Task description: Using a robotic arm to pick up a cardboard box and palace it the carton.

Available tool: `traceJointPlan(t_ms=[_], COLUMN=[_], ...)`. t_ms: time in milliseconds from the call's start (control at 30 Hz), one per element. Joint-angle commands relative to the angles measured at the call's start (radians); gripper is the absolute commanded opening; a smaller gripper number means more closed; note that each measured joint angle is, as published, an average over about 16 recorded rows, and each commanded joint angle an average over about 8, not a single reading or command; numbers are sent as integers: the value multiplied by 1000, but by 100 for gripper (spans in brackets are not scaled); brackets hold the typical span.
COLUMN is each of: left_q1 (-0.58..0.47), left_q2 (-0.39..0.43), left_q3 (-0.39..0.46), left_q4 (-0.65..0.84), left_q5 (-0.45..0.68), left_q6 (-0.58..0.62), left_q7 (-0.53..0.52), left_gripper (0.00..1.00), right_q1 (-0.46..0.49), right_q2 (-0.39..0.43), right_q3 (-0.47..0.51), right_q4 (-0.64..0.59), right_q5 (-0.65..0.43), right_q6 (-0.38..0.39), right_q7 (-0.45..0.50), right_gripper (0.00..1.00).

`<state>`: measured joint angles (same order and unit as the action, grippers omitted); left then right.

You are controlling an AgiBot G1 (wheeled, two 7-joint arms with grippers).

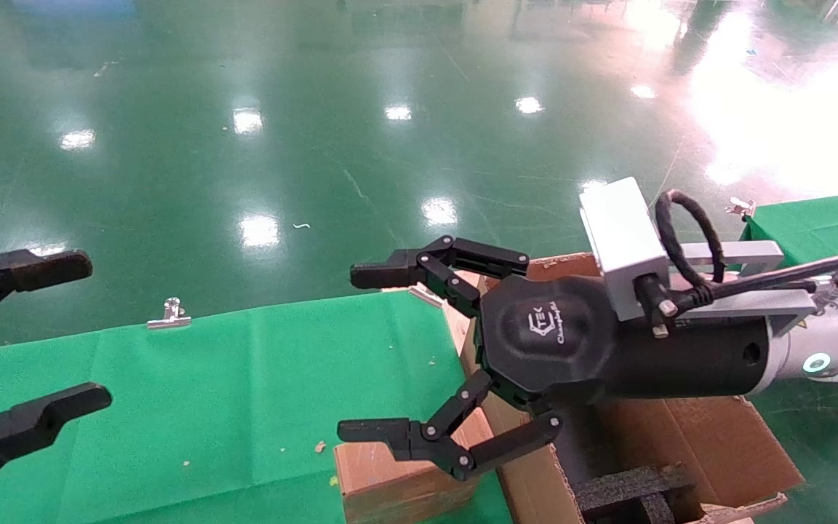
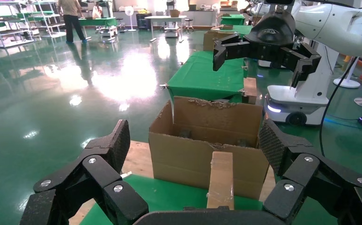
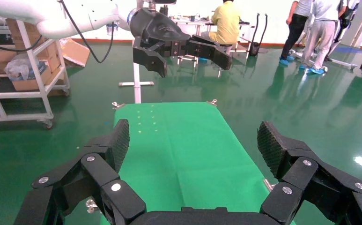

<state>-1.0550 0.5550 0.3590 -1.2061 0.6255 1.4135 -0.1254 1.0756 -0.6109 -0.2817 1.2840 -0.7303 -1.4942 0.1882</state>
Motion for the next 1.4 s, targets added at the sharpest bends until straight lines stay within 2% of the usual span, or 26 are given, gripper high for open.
traceJointPlan(t_ms=[33, 333, 367, 400, 600, 633, 667, 867, 1000, 1167, 1400], left_q1=[0, 0, 0, 0, 0, 0, 0, 0, 0, 0, 0], left_q2=[0, 0, 0, 0, 0, 0, 0, 0, 0, 0, 0], left_q3=[0, 0, 0, 0, 0, 0, 0, 0, 0, 0, 0], left_q4=[0, 0, 0, 0, 0, 0, 0, 0, 0, 0, 0], left_q5=[0, 0, 0, 0, 0, 0, 0, 0, 0, 0, 0], left_q6=[0, 0, 0, 0, 0, 0, 0, 0, 0, 0, 0], left_q7=[0, 0, 0, 0, 0, 0, 0, 0, 0, 0, 0], left_gripper=[100, 100, 98, 92, 17, 6, 0, 0, 0, 0, 0], right_q1=[0, 0, 0, 0, 0, 0, 0, -1, 10, 57, 179], right_q2=[0, 0, 0, 0, 0, 0, 0, 0, -3, -22, -81], right_q3=[0, 0, 0, 0, 0, 0, 0, -6, -32, -94, -220], right_q4=[0, 0, 0, 0, 0, 0, 0, -2, -8, -27, -73], right_q5=[0, 0, 0, 0, 0, 0, 0, -9, -53, -162, -357], right_q6=[0, 0, 0, 0, 0, 0, 0, -2, -9, -30, -76], right_q7=[0, 0, 0, 0, 0, 0, 0, 2, 13, 39, 73], right_gripper=[100, 100, 100, 100, 100, 100, 100, 100, 100, 100, 100])
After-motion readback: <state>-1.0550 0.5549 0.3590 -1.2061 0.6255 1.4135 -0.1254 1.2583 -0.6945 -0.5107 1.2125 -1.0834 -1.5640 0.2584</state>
